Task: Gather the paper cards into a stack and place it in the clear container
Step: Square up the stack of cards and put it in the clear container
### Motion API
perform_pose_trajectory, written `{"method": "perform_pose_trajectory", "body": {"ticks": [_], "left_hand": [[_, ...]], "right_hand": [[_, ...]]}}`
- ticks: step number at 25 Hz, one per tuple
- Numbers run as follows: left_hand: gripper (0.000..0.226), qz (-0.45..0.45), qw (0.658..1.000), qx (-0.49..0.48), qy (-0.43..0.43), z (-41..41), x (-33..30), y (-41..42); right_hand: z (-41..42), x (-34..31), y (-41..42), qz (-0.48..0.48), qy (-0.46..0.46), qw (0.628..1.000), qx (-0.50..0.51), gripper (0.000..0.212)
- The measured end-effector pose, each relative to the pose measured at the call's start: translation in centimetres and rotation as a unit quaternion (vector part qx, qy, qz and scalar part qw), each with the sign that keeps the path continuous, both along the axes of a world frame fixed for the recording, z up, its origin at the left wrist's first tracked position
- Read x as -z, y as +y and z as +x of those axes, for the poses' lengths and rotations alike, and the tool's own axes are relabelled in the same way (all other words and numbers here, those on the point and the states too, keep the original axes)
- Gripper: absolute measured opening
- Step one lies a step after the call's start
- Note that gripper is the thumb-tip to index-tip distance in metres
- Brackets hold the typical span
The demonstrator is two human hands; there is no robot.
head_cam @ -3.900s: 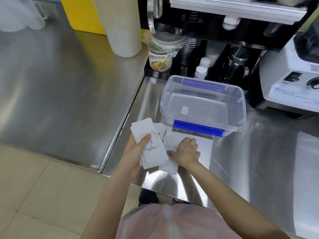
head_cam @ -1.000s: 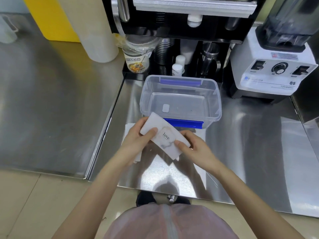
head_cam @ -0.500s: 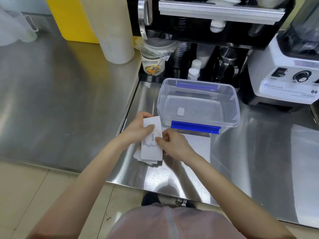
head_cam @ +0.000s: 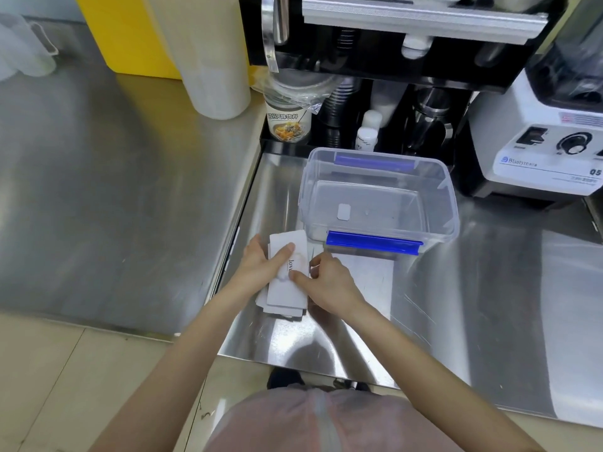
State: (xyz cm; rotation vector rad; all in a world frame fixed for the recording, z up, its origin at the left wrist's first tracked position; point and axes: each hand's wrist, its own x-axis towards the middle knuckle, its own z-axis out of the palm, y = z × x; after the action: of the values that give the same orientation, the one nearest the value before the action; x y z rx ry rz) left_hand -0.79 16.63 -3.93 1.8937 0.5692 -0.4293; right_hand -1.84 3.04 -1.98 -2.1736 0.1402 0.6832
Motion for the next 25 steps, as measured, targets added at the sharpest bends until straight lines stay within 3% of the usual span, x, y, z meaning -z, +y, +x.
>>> {"method": "perform_pose_trajectory", "body": {"ticks": [6, 9, 17, 21, 25], "left_hand": [[0.01, -0.184, 0.98, -0.005, 0.077, -0.5, -1.0, 0.1], [0.022, -0.207, 0.975, -0.017, 0.079, -0.9, -1.3, 0.1], [0.065, -0.218, 0.968, -0.116, 0.048, -2.2, -0.9, -0.9], [0.052, -0.235, 0.965, -0.115, 0.023, -3.4, -1.3, -1.6], [0.027, -0.345, 0.923, -0.168, -0.033, -3.9, -2.0, -3.2]], "right_hand": [[0.6, 0.1, -0.4, 0.165, 0.137, 0.971, 0.103, 0.039], [0.3, 0.5, -0.6, 0.206, 0.153, 0.96, 0.113, 0.047], [-0.8, 0.3, -1.8, 0.262, 0.125, 0.955, 0.059, 0.042], [-1.3, -0.1, -2.5, 0.251, 0.116, 0.96, 0.042, 0.048], [-1.8, -0.1, -4.0, 0.272, 0.112, 0.949, 0.116, 0.069]]}}
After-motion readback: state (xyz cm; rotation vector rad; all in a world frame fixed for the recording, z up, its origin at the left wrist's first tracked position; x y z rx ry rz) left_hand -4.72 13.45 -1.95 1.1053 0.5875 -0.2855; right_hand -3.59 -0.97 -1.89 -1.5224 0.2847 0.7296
